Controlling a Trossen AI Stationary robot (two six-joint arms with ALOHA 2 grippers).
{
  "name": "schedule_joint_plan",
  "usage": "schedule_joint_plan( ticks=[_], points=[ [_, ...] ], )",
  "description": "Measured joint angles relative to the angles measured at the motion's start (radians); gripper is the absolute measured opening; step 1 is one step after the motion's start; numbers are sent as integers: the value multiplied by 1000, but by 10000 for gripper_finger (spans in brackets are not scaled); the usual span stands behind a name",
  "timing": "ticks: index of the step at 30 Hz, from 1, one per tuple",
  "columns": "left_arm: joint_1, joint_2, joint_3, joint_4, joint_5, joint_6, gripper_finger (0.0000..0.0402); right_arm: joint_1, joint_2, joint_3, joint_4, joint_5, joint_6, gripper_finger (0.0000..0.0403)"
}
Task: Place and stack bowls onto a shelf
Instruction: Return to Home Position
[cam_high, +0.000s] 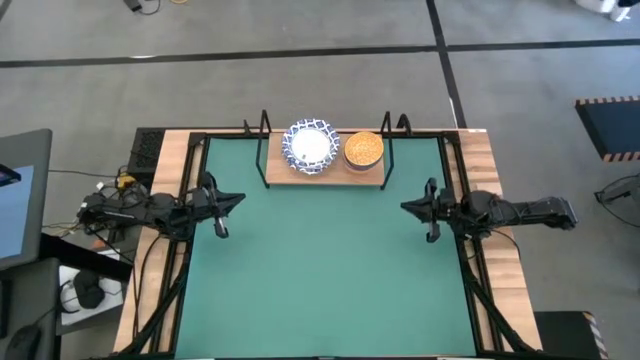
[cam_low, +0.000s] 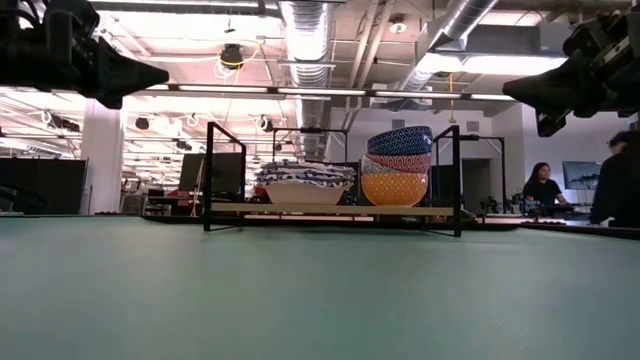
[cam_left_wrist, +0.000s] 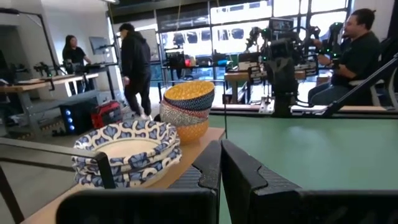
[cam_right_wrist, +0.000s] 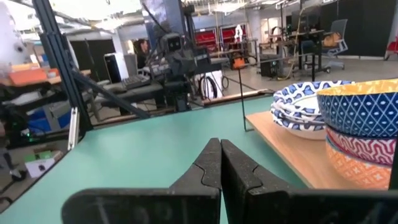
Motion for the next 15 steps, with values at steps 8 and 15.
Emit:
schedule_joint_plan(
  ticks=[8,15],
  points=[
    [0,-1,-25,5,40,-11,0,0,1,-2,-3,0,-14,21],
    [0,1,-31,-42,82,-42,0,0,1,-2,-12,-1,-76,39]
  ],
)
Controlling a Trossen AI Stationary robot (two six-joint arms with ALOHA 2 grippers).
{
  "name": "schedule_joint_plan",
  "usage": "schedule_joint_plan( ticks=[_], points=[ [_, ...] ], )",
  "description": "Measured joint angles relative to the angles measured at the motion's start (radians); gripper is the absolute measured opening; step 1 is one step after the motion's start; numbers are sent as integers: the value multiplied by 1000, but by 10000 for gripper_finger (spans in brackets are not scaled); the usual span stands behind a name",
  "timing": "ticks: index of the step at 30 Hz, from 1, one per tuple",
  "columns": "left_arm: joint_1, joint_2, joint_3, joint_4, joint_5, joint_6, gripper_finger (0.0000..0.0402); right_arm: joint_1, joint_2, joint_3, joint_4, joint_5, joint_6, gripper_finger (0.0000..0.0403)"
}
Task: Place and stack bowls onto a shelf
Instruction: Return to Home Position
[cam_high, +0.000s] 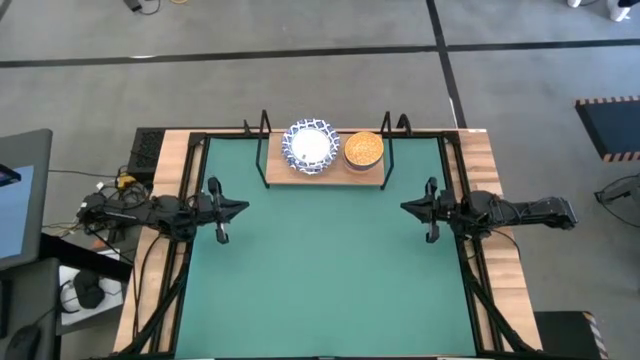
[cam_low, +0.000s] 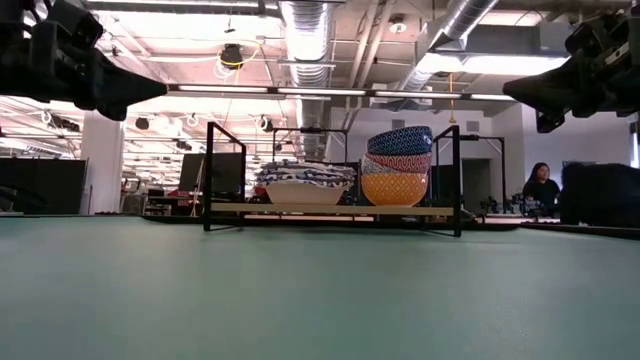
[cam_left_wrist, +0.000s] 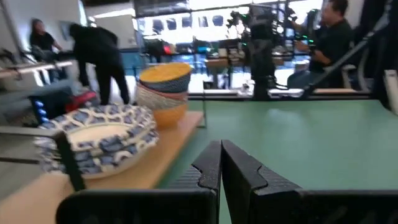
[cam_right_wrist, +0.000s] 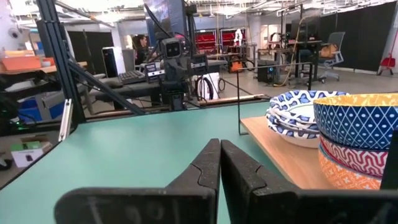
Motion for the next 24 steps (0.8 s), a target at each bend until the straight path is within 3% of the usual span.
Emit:
schedule_joint_plan(
  ticks=[13,24],
  points=[
    [0,0,-1,-55,370,79,0,-3,0,-2,-1,1,-3,42],
    [27,5,-3,-64,431,80,0,-3,0,-2,-2,2,-3,43]
  ],
)
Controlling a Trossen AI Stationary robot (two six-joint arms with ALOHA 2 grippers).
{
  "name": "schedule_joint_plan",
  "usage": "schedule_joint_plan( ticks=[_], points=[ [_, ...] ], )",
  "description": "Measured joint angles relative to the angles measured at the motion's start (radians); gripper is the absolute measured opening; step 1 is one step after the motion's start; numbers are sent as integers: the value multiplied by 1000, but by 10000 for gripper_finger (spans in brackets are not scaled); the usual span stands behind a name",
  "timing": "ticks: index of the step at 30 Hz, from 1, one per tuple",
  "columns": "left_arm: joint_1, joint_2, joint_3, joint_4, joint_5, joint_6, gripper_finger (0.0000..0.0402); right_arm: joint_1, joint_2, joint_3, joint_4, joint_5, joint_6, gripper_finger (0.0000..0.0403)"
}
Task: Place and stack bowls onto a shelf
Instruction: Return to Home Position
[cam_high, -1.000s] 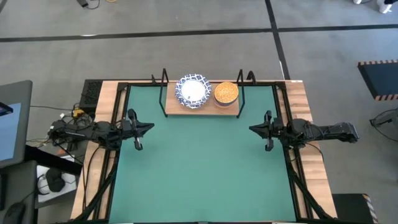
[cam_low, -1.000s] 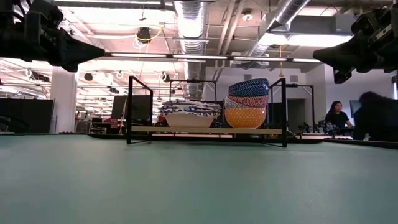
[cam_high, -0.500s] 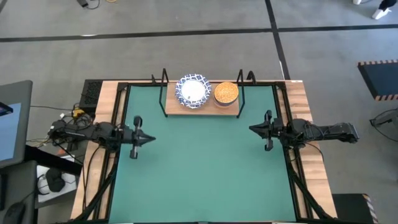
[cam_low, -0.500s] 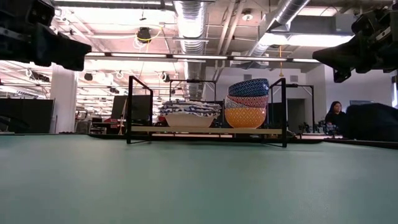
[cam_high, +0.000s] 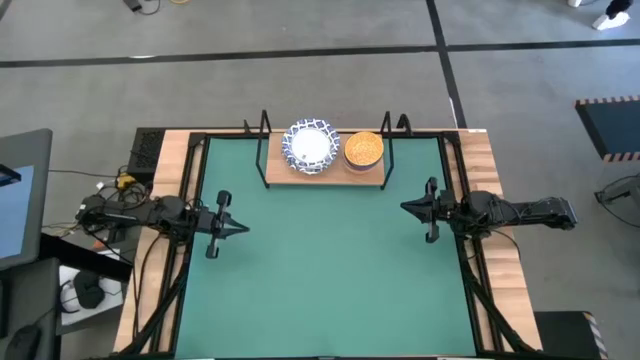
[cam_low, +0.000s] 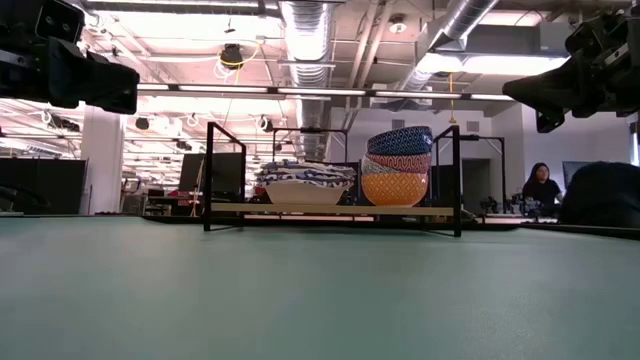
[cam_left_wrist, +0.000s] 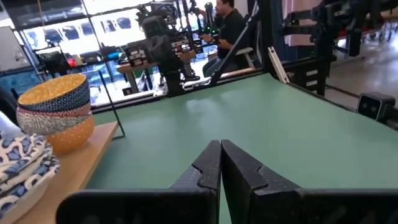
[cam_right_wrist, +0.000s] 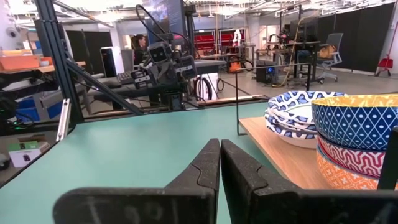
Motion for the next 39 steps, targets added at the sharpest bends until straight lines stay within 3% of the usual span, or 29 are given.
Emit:
schedule_joint_plan(
  ticks=[6,39],
  points=[
    [0,0,-1,1,0,-60,0,0,0,0,0,2,0,43],
    [0,0,-2,2,-1,-62,0,0,0,-2,0,2,0,43]
  ],
)
